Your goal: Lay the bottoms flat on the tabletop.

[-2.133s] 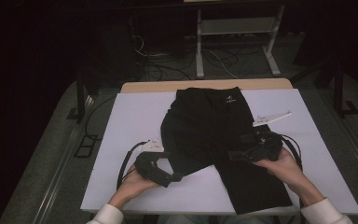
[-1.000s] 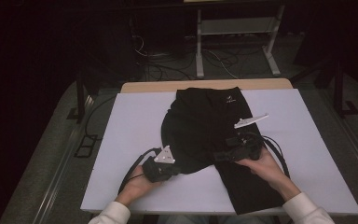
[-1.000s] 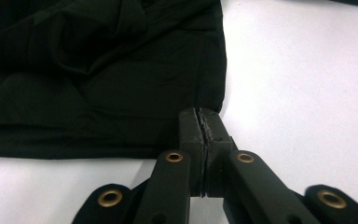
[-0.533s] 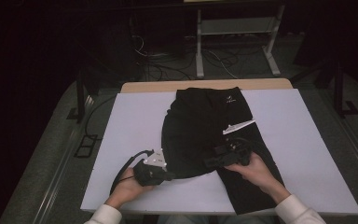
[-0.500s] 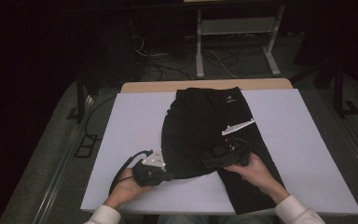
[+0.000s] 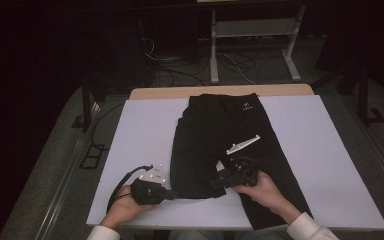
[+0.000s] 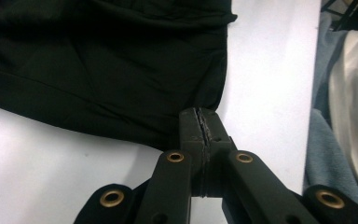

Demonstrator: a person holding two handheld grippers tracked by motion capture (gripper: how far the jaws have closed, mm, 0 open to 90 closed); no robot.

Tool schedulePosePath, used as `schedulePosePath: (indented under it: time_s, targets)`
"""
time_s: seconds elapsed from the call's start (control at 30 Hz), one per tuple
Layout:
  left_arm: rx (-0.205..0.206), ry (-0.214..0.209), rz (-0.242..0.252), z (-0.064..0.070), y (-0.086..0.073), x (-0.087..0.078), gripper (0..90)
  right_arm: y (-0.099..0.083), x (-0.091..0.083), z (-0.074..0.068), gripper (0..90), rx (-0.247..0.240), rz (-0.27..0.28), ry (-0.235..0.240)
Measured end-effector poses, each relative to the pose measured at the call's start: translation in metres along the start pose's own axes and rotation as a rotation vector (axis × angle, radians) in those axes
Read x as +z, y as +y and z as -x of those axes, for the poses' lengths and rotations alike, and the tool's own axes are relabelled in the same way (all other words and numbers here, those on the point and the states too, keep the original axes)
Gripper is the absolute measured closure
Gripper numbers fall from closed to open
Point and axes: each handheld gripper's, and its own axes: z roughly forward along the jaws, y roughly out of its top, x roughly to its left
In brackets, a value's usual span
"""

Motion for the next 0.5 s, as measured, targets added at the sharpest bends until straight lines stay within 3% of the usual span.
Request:
schedulePosePath:
  time_s: [0.3,0.37,0.5]
  targets:
    - [0.006,-0.025,-0.007,0.003,0.001,0.003,89.1,-0.005,0.020,-0.021,48.5,-0.090,-0.070,-0.037]
    - [0.006,-0.025,-0.006,0.003,0.001,0.003,89.1,-0.006,0.022,-0.027,51.9,-0.138,-0.078,-0.078]
    - [0.008,-0.022,-0.007,0.003,0.002,0.003,89.1,-0.006,0.027,-0.034,69.4,-0.172,-0.090,-0.125]
